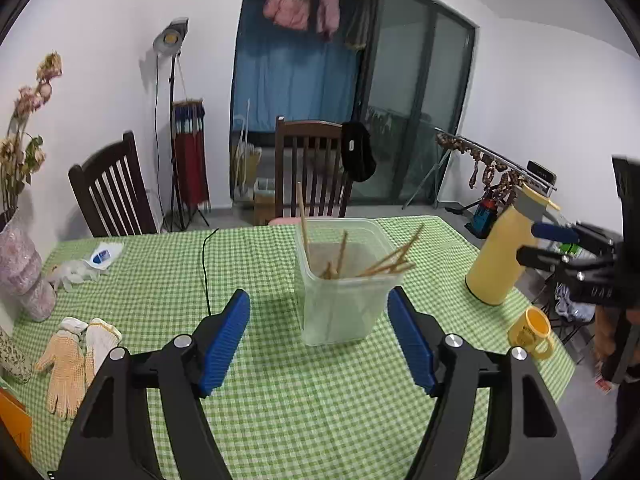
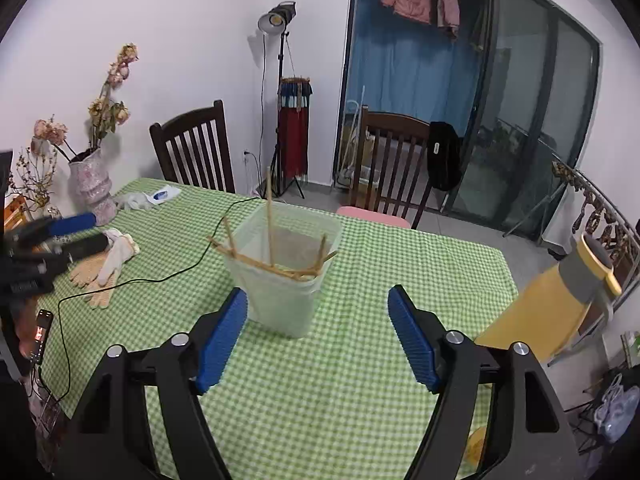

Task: Organize utensils

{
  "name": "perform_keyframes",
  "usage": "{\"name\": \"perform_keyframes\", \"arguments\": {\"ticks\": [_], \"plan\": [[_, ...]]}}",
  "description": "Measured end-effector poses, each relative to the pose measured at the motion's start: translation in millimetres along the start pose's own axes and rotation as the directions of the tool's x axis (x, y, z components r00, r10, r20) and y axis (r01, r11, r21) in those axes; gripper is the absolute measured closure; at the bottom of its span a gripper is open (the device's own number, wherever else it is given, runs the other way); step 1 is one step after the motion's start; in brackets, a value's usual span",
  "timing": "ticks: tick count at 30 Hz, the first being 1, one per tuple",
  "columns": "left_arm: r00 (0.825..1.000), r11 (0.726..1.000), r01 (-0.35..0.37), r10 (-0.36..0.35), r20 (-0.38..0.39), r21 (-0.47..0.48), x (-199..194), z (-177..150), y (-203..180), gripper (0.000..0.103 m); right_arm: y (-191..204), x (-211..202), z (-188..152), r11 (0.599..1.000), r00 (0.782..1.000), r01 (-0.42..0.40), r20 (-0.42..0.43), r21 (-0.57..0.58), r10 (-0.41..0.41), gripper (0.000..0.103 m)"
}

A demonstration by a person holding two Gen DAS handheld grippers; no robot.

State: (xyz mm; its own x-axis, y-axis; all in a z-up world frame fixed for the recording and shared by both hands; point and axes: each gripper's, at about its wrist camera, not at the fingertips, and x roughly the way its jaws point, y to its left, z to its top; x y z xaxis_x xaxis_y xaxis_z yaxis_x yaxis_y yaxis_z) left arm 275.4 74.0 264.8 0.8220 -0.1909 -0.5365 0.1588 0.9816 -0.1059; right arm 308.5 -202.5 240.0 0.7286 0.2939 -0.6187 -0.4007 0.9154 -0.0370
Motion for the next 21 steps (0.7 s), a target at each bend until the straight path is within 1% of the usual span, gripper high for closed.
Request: {"name": "perform_keyframes", "arguments": {"ticks": [1,3,5,7,9,11,12,14,16,18,21], "plan": [[1.000,1.000,-0.003,0.003,0.017,0.001,-3,-8,-3,0.034,3,-2,-4,1.000,1.000,-0.005,0.006,0.003,0.005,0.032],[1.000,1.000,-0.006,0.006,0.022,0.001,-6,-20,-7,0.033,10,-5,-15,1.000,1.000,-0.009,0.017,0.010,0.009,0.031],[1.000,1.000,-0.003,0.003,0.031,0.005,-13,-30,-10,0.030,16,-10,-24,1.000,0.999,0.001,0.039,0.011,-0.001,0.029],[0.998,1.000,-0.023,0.022,0.053,0.015,-19,-40,-16,0.029,21,-13,-31,1.000,0.998,0.012,0.065,0.007,-0.012,0.027],[0.993,0.998,-0.046,0.041,0.107,0.040,-30,-51,-22,0.025,23,-18,-38,1.000,0.993,0.016,0.117,0.017,-0.018,0.025],[0.988,0.997,-0.061,0.053,0.148,0.045,-38,-60,-24,0.015,22,-19,-46,0.999,0.989,0.030,0.145,0.031,-0.034,0.024],[0.983,0.996,-0.070,0.061,0.171,0.047,-44,-65,-25,0.015,22,-19,-50,0.998,0.987,0.041,0.154,0.039,-0.047,0.024],[0.977,0.995,-0.085,0.073,0.202,0.053,-51,-77,-29,0.013,24,-20,-60,0.997,0.982,0.060,0.177,0.045,-0.067,0.021],[0.972,0.994,-0.095,0.081,0.219,0.056,-55,-85,-32,0.011,28,-23,-70,0.996,0.977,0.080,0.196,0.039,-0.086,0.018],[0.967,0.992,-0.106,0.088,0.241,0.062,-60,-97,-36,0.010,34,-26,-81,0.994,0.970,0.103,0.220,0.029,-0.107,0.018],[0.962,0.991,-0.119,0.098,0.255,0.069,-62,-111,-39,0.008,38,-33,-97,0.993,0.962,0.112,0.248,0.028,-0.115,0.017]]}}
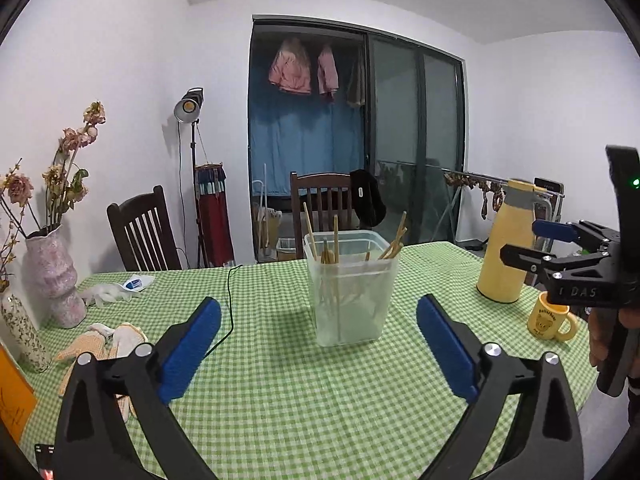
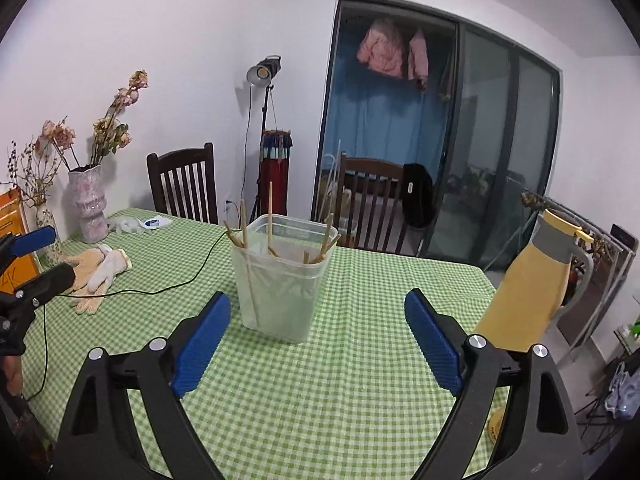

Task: Organize utensils

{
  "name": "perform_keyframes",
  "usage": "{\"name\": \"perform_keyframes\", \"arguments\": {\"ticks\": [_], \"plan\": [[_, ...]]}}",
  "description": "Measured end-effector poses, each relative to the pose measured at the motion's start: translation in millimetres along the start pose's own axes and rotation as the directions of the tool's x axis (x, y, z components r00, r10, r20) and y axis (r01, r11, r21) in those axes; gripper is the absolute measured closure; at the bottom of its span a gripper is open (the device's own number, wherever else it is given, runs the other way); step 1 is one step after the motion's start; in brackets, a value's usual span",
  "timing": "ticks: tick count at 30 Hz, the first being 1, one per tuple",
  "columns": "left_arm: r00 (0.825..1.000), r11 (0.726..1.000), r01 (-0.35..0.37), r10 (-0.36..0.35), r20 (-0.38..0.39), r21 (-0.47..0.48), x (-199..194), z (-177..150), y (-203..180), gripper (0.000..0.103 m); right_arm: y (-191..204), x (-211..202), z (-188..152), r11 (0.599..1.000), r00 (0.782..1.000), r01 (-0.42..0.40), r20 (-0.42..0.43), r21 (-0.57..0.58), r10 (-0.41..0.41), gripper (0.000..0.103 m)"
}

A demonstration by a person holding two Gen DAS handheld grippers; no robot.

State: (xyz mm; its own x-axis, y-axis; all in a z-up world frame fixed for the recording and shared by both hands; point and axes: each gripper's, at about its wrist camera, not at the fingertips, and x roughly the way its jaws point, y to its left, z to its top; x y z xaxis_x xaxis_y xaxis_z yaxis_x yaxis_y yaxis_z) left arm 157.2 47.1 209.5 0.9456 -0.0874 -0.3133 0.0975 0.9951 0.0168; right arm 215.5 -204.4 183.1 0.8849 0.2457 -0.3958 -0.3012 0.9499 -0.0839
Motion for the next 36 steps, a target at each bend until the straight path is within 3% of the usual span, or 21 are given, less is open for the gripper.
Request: {"name": "perform_keyframes", "arguments": {"ticks": [14,21,25,33,36], "plan": [[0.998,0.997,-0.048,0.051,0.047,-0.055,-15,-68,-8,0.008,18,-39,-63,0.998,0.993,0.048,0.105,0.051,-0.053,0.016],[0.997,0.998,-0.062,0.063,0.039,-0.026,-30,-104,-18,0.008,31,-69,-100,0.992,0.971,0.099,0.208,0.084,-0.115,0.015],[0.991,0.996,-0.088,0.091,0.096,-0.034,-52,-132,-23,0.008,42,-78,-124,0.989,0.975,0.108,0.183,0.101,-0.125,0.014],[0.993,0.994,-0.105,0.106,0.059,-0.023,-79,-184,-36,0.008,66,-88,-177,0.970,0.983,0.159,0.059,0.182,-0.172,0.014],[0.993,0.993,-0.110,0.112,0.037,-0.045,-92,-206,-35,0.008,75,-97,-193,0.971,0.982,0.165,0.057,0.174,-0.177,0.014]]}}
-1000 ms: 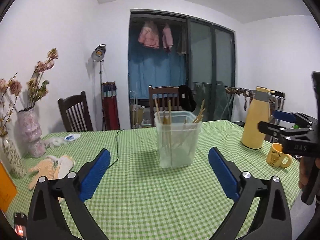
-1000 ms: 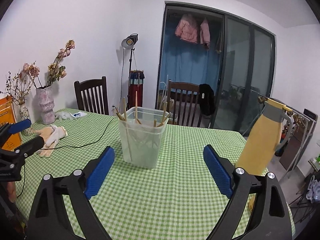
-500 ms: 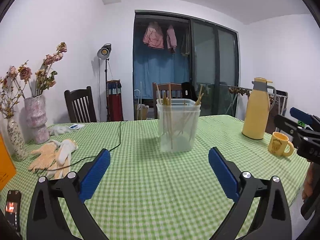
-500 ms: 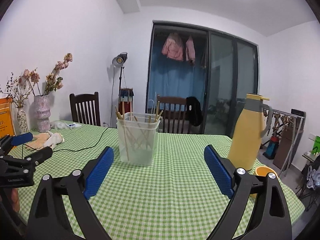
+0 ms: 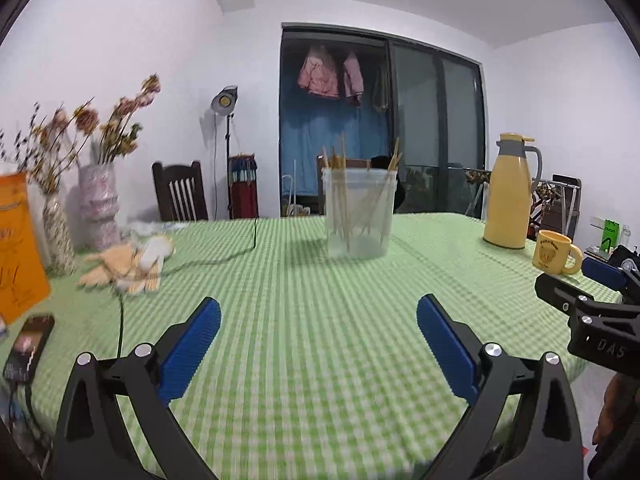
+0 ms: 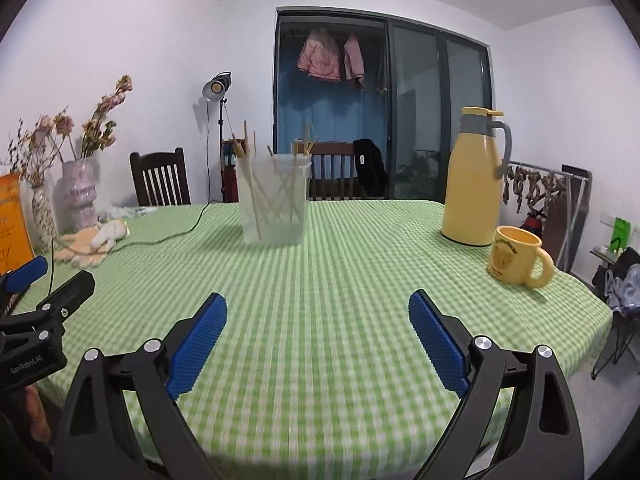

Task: Organize utensils

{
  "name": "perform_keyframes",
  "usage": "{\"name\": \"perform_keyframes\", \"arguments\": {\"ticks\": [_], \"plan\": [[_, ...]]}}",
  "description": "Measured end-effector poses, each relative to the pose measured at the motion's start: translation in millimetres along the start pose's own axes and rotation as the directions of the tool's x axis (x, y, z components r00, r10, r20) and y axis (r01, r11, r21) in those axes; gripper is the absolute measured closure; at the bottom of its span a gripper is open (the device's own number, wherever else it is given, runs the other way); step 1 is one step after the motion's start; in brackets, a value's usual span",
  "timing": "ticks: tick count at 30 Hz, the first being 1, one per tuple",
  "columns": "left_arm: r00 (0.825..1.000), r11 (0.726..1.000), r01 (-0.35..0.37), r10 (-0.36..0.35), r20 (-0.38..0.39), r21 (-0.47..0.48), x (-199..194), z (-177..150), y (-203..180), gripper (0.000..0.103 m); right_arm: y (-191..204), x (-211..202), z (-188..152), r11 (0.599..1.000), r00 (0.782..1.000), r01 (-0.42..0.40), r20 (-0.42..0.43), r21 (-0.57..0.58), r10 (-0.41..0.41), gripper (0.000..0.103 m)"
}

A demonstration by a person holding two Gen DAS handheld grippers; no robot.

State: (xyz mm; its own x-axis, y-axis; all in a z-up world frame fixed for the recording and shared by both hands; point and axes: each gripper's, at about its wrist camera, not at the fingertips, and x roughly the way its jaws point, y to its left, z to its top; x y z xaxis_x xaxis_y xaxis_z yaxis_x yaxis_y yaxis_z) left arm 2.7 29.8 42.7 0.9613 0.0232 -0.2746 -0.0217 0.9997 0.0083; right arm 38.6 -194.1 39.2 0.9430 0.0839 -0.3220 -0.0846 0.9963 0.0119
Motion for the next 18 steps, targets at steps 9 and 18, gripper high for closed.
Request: {"name": "perform_keyframes", "arguments": {"ticks": [9,18], "plan": [[1.000,1.000,0.008,-0.009,0.009,0.025,-27,-32,-2,0.008,6,-26,-23,0.998,1.000,-0.013,0.016,-0.059,0.014,0.014],[0.999,0.999,0.026,-0.027,0.034,0.026,-33,-26,-4,0.008,7,-29,-25,0.998,0.999,-0.028,0.025,-0.055,0.030,0.014]]}}
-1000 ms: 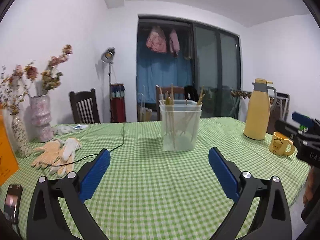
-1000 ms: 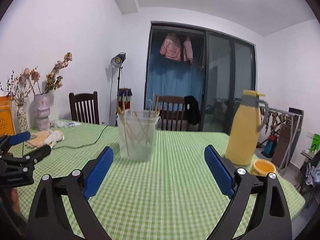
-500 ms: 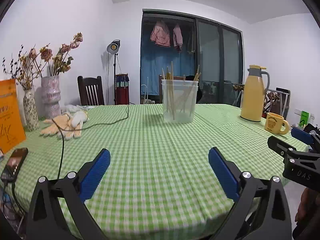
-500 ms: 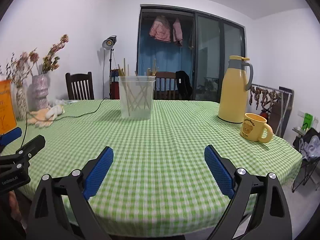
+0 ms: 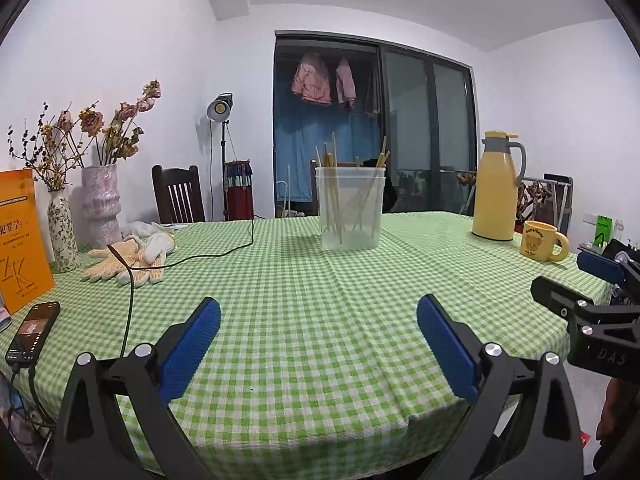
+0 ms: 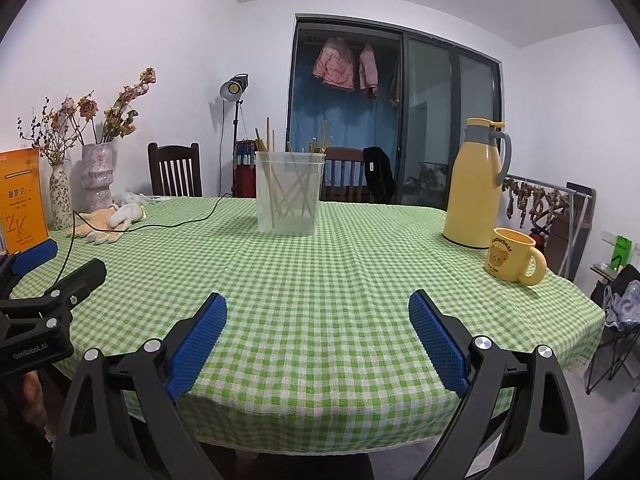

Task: Organize utensils

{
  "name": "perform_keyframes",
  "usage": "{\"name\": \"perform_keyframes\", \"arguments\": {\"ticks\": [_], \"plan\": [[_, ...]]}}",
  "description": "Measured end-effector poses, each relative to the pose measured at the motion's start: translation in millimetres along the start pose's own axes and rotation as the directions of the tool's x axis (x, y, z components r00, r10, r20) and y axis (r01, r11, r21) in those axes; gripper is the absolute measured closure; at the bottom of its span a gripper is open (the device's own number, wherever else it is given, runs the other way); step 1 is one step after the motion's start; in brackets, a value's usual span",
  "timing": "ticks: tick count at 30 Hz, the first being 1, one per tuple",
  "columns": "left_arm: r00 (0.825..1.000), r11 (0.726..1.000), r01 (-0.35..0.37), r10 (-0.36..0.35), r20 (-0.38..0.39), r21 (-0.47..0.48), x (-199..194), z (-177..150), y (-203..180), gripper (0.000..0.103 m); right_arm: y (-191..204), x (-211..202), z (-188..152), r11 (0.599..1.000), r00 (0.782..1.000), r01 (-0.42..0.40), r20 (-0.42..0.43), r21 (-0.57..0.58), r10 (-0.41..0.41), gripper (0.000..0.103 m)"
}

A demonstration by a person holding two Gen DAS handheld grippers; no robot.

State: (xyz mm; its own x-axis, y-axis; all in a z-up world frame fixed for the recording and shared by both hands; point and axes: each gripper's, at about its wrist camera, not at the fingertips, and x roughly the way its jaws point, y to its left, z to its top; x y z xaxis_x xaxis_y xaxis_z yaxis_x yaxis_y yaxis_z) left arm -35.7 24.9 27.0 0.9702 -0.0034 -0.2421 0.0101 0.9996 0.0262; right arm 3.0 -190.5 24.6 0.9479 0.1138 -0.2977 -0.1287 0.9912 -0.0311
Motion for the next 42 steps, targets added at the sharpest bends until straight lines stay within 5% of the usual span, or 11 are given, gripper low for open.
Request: {"name": "perform_keyframes", "arguments": {"ticks": [42], "plan": [[1.000,1.000,0.009,-0.009,0.007,0.009,2,3,-6,0.008,-13,3,-6,0.997,0.999,0.045,-0.032,0.063,-0.043,0.010]]}}
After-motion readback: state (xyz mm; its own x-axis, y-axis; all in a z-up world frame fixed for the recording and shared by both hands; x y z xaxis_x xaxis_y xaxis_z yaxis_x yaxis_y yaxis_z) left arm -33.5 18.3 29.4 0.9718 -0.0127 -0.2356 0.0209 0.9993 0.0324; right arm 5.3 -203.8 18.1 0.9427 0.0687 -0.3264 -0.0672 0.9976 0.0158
